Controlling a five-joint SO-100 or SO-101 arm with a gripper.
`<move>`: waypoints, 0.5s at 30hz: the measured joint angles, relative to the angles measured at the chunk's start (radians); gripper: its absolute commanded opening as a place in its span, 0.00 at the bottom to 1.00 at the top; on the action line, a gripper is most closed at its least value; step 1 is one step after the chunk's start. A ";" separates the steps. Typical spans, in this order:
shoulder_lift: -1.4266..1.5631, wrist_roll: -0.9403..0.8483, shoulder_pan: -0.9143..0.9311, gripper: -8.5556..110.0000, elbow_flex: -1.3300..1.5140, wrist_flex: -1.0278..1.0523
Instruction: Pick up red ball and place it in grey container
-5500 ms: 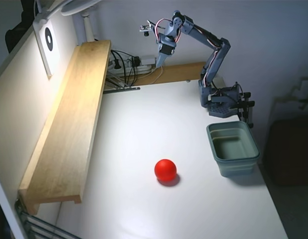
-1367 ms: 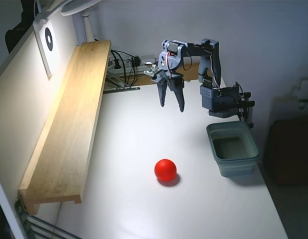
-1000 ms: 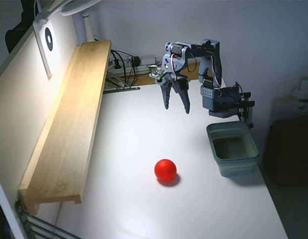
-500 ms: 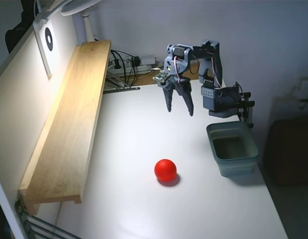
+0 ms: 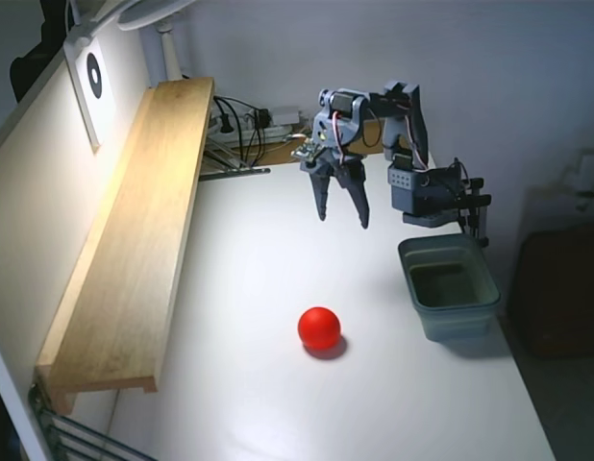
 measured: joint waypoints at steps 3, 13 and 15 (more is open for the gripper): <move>-0.029 0.000 -0.002 0.39 -0.040 0.000; -0.199 0.000 -0.002 0.39 -0.249 0.054; -0.256 0.000 -0.002 0.39 -0.318 0.074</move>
